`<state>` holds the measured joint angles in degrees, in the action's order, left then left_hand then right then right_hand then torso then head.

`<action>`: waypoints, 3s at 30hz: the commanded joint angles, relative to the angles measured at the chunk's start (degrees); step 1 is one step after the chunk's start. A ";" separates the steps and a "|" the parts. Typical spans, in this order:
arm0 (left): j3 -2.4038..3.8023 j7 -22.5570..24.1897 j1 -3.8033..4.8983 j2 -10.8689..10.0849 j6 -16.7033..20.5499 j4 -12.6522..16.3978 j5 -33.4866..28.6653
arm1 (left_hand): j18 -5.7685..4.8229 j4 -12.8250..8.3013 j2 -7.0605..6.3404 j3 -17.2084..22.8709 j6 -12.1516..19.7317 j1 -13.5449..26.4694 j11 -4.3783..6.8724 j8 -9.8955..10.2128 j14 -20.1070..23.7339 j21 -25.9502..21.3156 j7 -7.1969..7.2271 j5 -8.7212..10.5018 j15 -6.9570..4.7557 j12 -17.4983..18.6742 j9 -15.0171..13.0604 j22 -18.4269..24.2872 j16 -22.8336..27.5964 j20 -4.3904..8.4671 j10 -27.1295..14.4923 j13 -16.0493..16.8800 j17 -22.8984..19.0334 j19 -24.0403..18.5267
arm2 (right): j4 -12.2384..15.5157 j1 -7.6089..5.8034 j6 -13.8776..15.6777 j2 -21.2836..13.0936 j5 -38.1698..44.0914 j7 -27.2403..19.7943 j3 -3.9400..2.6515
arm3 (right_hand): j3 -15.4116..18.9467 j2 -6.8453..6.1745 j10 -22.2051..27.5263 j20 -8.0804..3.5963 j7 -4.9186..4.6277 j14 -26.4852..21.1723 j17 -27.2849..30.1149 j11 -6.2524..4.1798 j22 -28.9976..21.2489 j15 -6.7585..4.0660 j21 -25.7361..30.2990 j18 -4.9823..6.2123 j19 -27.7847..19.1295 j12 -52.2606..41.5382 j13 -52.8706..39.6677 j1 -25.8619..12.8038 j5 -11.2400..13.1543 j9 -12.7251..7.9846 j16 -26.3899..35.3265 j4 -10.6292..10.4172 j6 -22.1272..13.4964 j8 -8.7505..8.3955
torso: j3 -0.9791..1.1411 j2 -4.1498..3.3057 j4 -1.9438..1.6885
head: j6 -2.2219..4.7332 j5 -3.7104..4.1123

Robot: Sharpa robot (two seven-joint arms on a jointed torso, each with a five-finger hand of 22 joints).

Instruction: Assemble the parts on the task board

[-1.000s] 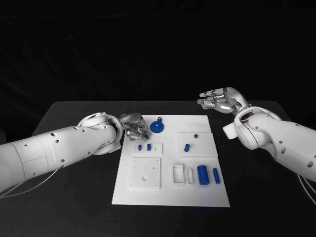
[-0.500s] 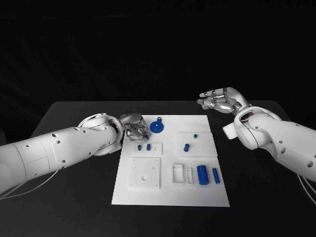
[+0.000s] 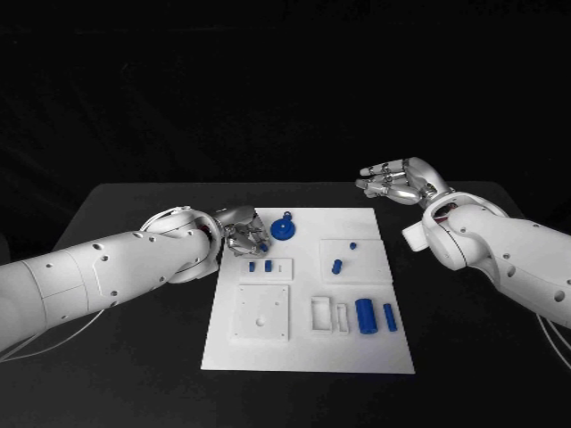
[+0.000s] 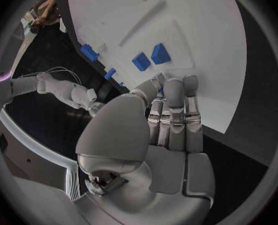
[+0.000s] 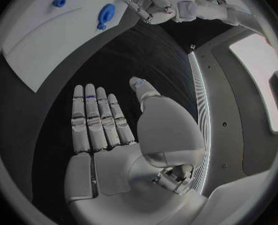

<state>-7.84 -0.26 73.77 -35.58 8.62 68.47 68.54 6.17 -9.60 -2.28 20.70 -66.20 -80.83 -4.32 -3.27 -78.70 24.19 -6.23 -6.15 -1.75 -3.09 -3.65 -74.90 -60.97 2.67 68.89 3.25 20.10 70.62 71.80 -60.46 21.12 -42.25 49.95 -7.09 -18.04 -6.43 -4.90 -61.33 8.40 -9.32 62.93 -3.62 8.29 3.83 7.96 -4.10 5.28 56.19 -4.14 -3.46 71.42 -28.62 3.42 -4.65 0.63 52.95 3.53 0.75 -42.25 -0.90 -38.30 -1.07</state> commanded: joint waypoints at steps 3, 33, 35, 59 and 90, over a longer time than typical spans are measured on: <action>-0.06 1.36 -0.19 0.08 1.17 0.31 -0.21 | 1.07 -0.47 -1.18 0.21 4.41 0.24 -0.26 -0.21 -0.03 0.14 0.76 0.97 0.38 -0.19 0.12 -1.08 -0.35 -0.15 -1.67 0.07 0.06 0.06 | -0.05 0.03 -0.81 0.12 -0.06 -0.57 -0.03 | 0.22 0.39 0.52 -0.07 -0.06 -0.48 0.09 0.01 -0.09 0.07 0.21 0.03 -0.43 0.06 0.08 0.00 -0.32 -0.03 0.24 -0.08 -0.03 -0.15 | -0.03 -0.01 0.04 | 0.04 0.03; -0.04 0.63 -0.20 -1.02 1.17 -0.07 -0.52 | 2.30 -0.85 -2.36 -4.31 8.75 -1.67 -2.41 -0.18 0.59 -4.06 1.71 1.99 1.89 -0.23 0.15 -0.84 -0.52 -1.76 -9.27 0.10 -0.47 0.51 | -0.31 0.07 -2.08 0.02 0.18 -0.20 -0.03 | 0.19 0.51 0.81 0.02 -0.05 -0.81 0.10 0.18 -0.09 0.30 0.21 -0.04 -0.85 0.13 0.09 0.19 0.06 -0.01 0.29 1.79 0.45 -0.13 | 0.05 0.00 0.03 | 0.13 0.09; -0.03 0.65 -0.20 -1.14 1.14 -0.10 -0.63 | 2.47 -0.72 -2.10 -5.81 8.77 -2.36 -2.70 -0.15 0.67 -4.88 1.72 1.99 2.13 -0.37 0.16 -0.65 -0.61 -2.00 -10.62 0.10 -0.54 0.57 | -0.30 0.08 -2.13 0.02 0.20 -0.16 -0.03 | 0.26 0.47 0.89 0.05 -0.06 -0.92 0.10 0.25 -0.09 0.35 0.24 -0.05 -0.93 0.15 0.09 0.19 0.11 -0.01 0.32 1.92 0.44 -0.13 | 0.04 0.01 0.02 | 0.15 0.09; 1.01 8.50 1.61 -5.07 7.82 -3.02 -35.90 | -1.10 1.30 0.20 -0.80 4.30 1.14 -0.32 -0.54 9.27 -11.49 -1.24 1.05 1.32 -1.12 0.01 1.41 13.04 -1.58 0.04 0.10 -6.56 -8.31 | -0.85 0.14 -16.67 -0.06 25.58 3.43 -0.02 | -8.97 1.69 -9.79 -10.96 2.43 23.81 -7.28 -4.59 5.79 -9.99 -14.71 2.85 26.46 0.72 0.06 3.14 4.20 0.21 -16.40 12.50 10.85 -0.01 | 0.01 0.11 -0.02 | 1.71 2.67; 1.02 18.36 2.30 -10.24 11.40 6.50 -59.98 | -3.02 -0.91 0.44 -0.94 5.36 3.39 -3.31 -0.57 10.35 -20.12 -1.89 -1.91 7.63 -0.53 0.03 36.96 57.29 -7.25 -6.03 0.06 -15.97 -16.65 | 6.83 1.54 -19.05 -0.05 57.24 18.22 1.75 | -16.14 -5.06 -6.95 -11.69 2.83 20.94 -26.94 -4.05 16.59 -10.02 -24.80 2.31 25.59 0.82 0.08 1.46 16.67 0.22 -32.14 11.24 11.71 0.02 | -0.29 0.08 -0.06 | 2.87 3.90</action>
<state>-6.87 16.24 75.97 -45.83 19.15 74.74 8.79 3.52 -10.26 -1.89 19.77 -61.13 -77.56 -7.69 -3.72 -68.18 3.85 -8.13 -7.93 5.74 -3.81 -3.57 -38.01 -3.88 -4.50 63.25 3.32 4.08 53.86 78.35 -59.00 4.25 -42.32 104.13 8.99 -16.30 -22.34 -9.44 -68.09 -3.27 -6.57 83.91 -30.40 4.18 20.27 -2.17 -28.72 7.44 82.17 -3.47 -3.42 73.09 -12.14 3.72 -36.49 11.93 64.32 3.65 0.36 -42.14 -1.08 -35.40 2.94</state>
